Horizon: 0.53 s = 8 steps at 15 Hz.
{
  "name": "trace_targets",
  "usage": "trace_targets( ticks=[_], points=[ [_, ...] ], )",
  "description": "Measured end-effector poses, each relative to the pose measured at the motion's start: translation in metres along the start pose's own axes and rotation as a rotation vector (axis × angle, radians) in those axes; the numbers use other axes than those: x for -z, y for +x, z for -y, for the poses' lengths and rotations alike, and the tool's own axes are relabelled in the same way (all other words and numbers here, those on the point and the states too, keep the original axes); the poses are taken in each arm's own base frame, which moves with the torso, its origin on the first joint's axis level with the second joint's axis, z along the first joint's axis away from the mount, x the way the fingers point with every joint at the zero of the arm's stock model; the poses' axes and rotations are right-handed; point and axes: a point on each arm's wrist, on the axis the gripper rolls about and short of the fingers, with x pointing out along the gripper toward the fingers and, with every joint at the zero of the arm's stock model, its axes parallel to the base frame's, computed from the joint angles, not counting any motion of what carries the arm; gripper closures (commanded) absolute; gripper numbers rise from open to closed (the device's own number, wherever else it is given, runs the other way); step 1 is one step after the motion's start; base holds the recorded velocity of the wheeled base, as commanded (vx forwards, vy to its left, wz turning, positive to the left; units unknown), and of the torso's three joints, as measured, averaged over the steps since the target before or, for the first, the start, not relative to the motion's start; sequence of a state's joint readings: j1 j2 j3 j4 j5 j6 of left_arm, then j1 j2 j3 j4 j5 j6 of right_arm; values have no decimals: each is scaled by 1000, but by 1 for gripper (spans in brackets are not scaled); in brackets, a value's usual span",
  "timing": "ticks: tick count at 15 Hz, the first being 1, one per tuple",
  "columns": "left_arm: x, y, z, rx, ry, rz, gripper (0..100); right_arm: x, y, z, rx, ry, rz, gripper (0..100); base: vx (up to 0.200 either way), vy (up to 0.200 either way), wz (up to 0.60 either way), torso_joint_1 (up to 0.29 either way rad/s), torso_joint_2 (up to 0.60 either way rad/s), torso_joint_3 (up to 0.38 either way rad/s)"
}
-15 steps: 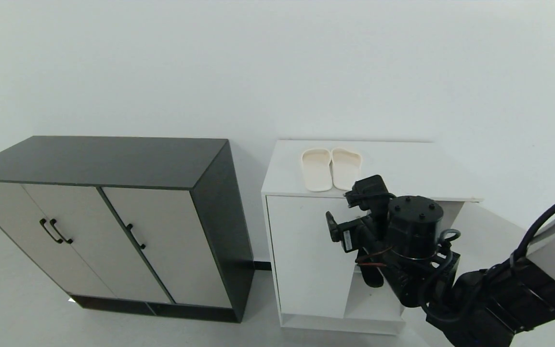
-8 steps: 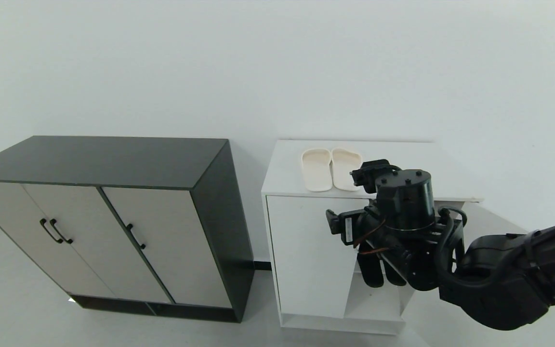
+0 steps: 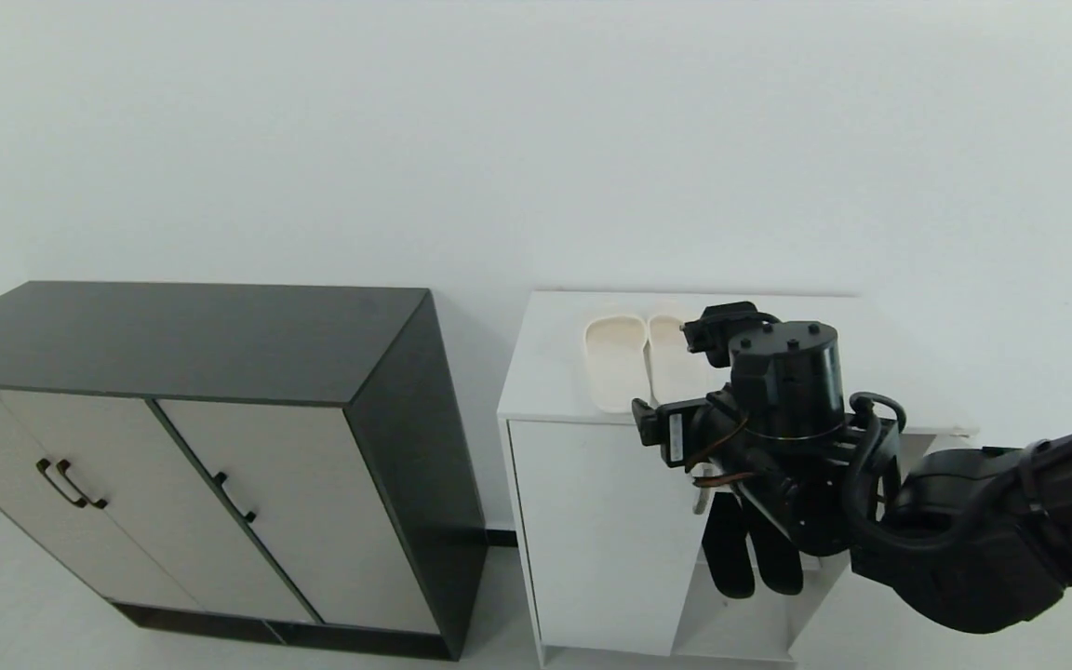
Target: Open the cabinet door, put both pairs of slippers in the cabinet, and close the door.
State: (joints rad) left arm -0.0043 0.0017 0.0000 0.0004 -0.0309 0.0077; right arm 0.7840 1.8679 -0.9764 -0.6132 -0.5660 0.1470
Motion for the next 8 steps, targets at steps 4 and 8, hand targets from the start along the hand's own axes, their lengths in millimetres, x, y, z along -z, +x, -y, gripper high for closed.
trace_targets(
  ticks=[4, 8],
  points=[
    [0, 0, 0, -1, 0, 0, 100, 9, 7, -3, 3, -10, -23, 0, 200, 0, 0, 0, 2, 2],
    [0, 0, 0, -2, -1, 0, 100, 19, 19, -9, 3, 18, -25, 0, 50, 0, 0, -1, -1, -1]
  ],
)
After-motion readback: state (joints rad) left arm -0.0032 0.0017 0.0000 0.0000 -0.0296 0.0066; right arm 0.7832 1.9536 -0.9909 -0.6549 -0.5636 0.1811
